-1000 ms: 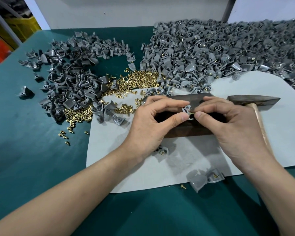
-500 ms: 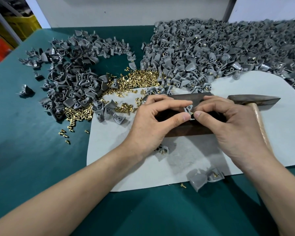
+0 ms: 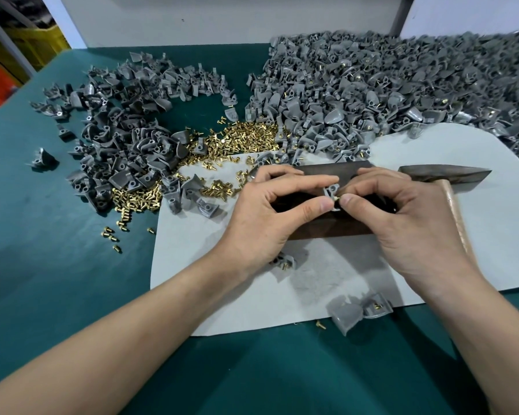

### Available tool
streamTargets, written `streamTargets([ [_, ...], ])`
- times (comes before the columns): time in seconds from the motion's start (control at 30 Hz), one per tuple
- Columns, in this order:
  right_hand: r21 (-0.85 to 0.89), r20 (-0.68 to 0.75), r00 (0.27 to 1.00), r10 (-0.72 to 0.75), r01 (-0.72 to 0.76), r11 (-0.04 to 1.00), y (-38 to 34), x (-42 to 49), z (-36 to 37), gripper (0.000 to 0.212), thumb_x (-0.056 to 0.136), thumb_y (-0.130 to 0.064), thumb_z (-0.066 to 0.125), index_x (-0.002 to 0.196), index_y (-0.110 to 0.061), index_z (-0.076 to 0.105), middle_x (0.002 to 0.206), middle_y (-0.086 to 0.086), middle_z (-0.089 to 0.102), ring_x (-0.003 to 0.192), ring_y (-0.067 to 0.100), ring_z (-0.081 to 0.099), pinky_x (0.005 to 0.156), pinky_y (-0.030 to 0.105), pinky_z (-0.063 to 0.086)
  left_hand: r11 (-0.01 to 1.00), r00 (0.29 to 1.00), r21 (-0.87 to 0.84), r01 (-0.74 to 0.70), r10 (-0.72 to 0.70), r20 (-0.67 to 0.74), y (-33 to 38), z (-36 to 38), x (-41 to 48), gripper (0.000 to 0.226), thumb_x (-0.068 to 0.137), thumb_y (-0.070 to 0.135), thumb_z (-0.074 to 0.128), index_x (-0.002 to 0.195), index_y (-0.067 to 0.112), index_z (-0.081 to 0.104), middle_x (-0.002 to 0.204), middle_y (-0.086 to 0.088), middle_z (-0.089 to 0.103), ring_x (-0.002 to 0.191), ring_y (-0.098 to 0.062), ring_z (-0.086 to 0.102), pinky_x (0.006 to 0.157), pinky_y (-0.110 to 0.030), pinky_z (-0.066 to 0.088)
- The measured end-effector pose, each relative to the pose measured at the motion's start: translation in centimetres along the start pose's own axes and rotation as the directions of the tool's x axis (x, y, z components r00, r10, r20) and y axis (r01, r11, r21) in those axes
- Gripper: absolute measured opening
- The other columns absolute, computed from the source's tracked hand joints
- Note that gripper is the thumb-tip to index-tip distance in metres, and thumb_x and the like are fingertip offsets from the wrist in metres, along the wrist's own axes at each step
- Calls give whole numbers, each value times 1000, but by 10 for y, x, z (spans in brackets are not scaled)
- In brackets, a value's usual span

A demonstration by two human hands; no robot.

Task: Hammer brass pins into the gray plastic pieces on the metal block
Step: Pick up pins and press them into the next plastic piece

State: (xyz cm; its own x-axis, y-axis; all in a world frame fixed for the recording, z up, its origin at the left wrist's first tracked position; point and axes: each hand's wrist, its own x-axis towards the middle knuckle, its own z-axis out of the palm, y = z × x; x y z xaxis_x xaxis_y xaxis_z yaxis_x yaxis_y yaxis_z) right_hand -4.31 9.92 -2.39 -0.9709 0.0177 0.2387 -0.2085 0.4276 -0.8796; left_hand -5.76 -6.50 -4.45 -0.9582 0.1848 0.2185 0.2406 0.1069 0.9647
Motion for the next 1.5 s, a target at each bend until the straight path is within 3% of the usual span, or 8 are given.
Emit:
streamTargets([
  [0.17, 3, -10, 1000, 3, -3, 1000, -1, 0, 0, 20, 77, -8, 72, 67, -25, 68, 82, -7, 69, 96, 6, 59, 90, 14, 39, 1000, 1000, -3, 15, -15, 2, 1, 0, -1, 29, 69, 35, 72, 98, 34, 73, 100, 8, 64, 111, -5, 50, 100, -17, 38],
  [0.37, 2, -13, 1000, 4, -4, 1000, -2, -1, 0, 17, 76, -8, 72, 66, -21, 69, 81, -6, 70, 93, 2, 59, 87, 8, 37, 1000, 1000, -6, 18, -18, 6, 0, -1, -1, 27, 69, 37, 73, 96, 38, 74, 95, 20, 63, 111, -4, 50, 99, -16, 39],
  [0.53, 26, -6, 1000, 26, -25, 999, -1, -1, 0, 21, 75, -7, 73, 65, -25, 68, 82, -9, 69, 101, 3, 58, 94, 13, 37, 1000, 1000, -14, 27, -27, -8, 0, 0, 0, 27, 68, 36, 74, 95, 37, 74, 106, 0, 64, 110, -2, 51, 95, -12, 39],
  [0.67, 40, -14, 1000, 23, -22, 999, -1, -1, 1, 24, 75, -6, 73, 64, -27, 67, 80, -10, 69, 100, 4, 59, 96, 16, 37, 1000, 1000, -16, 24, -24, 1, -1, 0, 0, 26, 68, 35, 74, 95, 37, 74, 94, 23, 64, 110, -3, 51, 96, -13, 39],
  [0.8, 54, -21, 999, 27, -26, 998, 0, 0, 1, 25, 75, -5, 73, 64, -27, 68, 78, -11, 69, 102, 6, 59, 98, 21, 38, 1000, 1000, -15, 22, -22, 4, 0, -1, 0, 27, 69, 35, 73, 95, 36, 74, 95, 23, 63, 110, -3, 51, 96, -13, 38],
  [1.1, 49, -19, 1000, 15, -14, 999, 1, 0, 1, 27, 75, -5, 74, 63, -29, 67, 78, -11, 69, 92, -1, 59, 89, 10, 38, 999, 999, -15, 41, -41, 6, 1, 0, -1, 28, 68, 35, 73, 96, 35, 74, 102, 12, 61, 111, -5, 50, 97, -13, 38],
  [1.23, 34, -17, 999, 27, -26, 999, 1, 0, 0, 25, 75, -7, 74, 64, -29, 68, 79, -12, 69, 101, 2, 59, 97, 18, 37, 999, 999, -21, 49, -49, 3, 2, -1, -2, 28, 68, 35, 74, 96, 36, 74, 108, 3, 60, 111, -4, 51, 95, -12, 39],
  [1.5, 49, -1, 1000, 15, -15, 999, -2, 0, -1, 22, 75, -5, 73, 66, -25, 68, 80, -11, 68, 86, -7, 57, 83, 4, 37, 1000, 1000, -9, 28, -28, 0, 2, 0, -1, 27, 68, 35, 74, 95, 38, 74, 110, -4, 61, 109, -2, 51, 94, -10, 38],
])
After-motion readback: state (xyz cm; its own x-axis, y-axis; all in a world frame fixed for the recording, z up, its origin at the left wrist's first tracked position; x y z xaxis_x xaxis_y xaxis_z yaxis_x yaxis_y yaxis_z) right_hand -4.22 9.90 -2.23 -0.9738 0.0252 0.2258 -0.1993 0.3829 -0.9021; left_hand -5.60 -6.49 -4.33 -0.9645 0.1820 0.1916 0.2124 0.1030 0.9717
